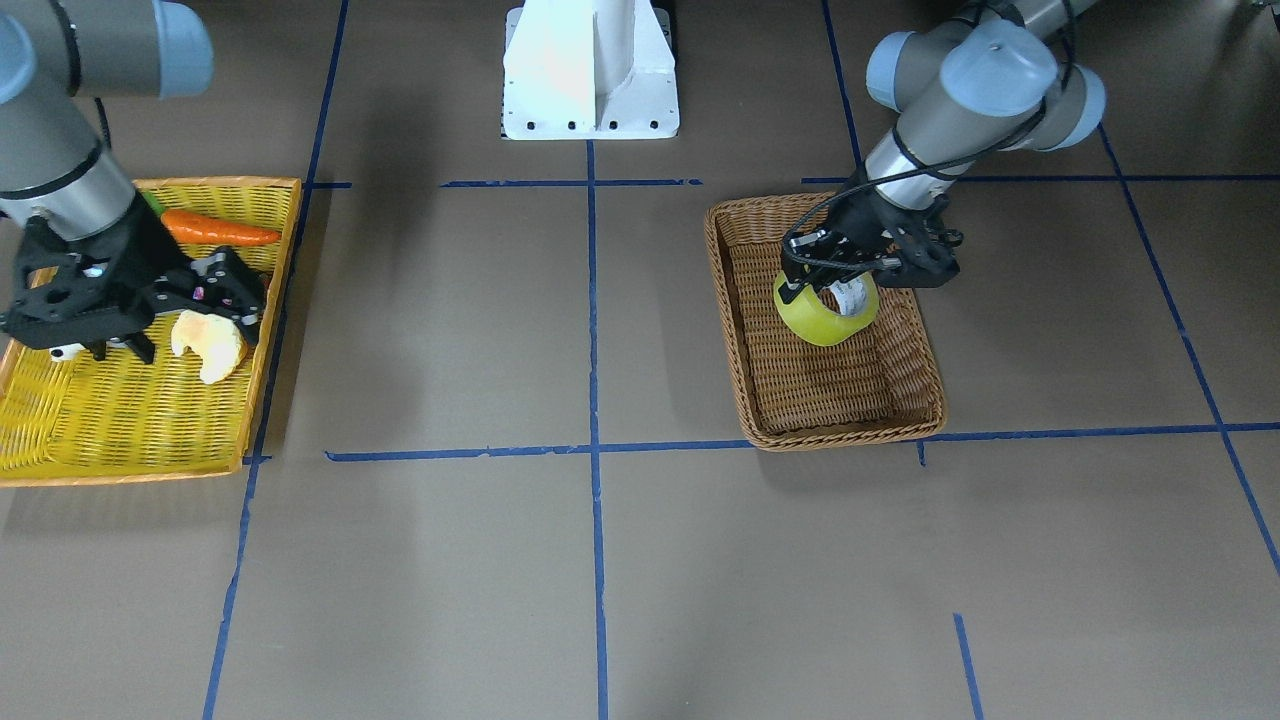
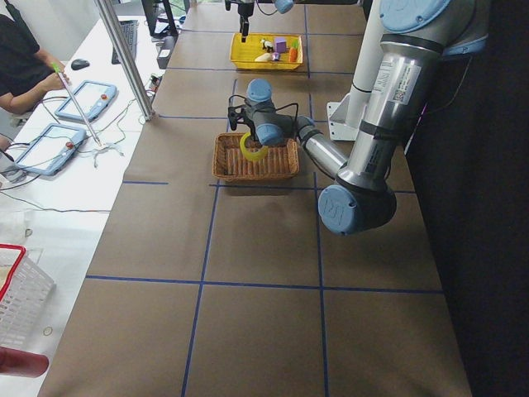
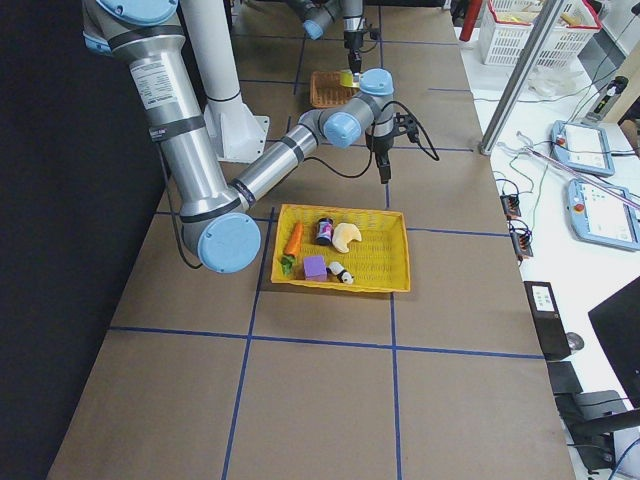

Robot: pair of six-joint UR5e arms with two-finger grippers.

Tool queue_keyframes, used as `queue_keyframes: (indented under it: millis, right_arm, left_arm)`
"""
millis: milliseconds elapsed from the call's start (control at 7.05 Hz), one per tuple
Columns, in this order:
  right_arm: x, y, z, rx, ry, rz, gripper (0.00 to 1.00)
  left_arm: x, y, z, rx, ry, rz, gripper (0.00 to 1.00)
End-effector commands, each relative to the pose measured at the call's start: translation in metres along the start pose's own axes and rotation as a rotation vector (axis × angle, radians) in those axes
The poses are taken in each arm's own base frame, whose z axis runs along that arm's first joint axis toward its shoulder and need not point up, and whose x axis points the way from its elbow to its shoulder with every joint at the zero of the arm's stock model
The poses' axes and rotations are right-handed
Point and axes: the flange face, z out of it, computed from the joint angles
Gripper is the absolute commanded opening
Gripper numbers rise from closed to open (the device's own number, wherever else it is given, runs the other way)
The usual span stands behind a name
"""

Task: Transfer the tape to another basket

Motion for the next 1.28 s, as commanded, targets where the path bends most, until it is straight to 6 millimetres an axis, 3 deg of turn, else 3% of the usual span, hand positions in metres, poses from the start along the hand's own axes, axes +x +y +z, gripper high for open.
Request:
queue_keyframes:
  millis: [0,142,284,425,709,851,993,1134]
  right_arm:
    - [0.024,0.001,-0.002,-0.003,0.021,-0.011,1.00]
    - [0.025,0.001,-0.002,-0.004,0.021,-0.009,1.00]
    - [0.032,-0.002,-0.008,-0.005,0.007,0.006,1.00]
    - [0.038,-0.004,-0.013,-0.010,-0.009,0.008,1.00]
    - [0.051,-0.005,-0.015,-0.018,0.002,-0.009,1.00]
    - [0.069,-0.006,-0.021,-0.038,0.016,-0.028,1.00]
    - [0.097,-0.007,-0.029,-0.072,0.053,-0.068,1.00]
    - [0.139,0.000,-0.037,-0.100,0.082,-0.119,1.00]
  left_arm:
    - [-0.004,0.007,0.012,-0.003,-0.056,0.066,0.00]
    - [-0.009,0.006,0.020,0.026,-0.111,0.094,0.06]
    - [-0.009,0.015,0.029,0.026,-0.130,0.108,0.37]
    - [-0.006,0.015,0.026,0.030,-0.123,0.110,0.99]
    - [0.002,0.012,0.002,0.008,-0.122,0.103,1.00]
    - [0.006,0.004,-0.033,-0.022,-0.135,0.145,1.00]
    - [0.003,-0.012,-0.075,-0.049,-0.150,0.175,1.00]
    - [-0.019,-0.033,-0.104,-0.076,-0.172,0.225,1.00]
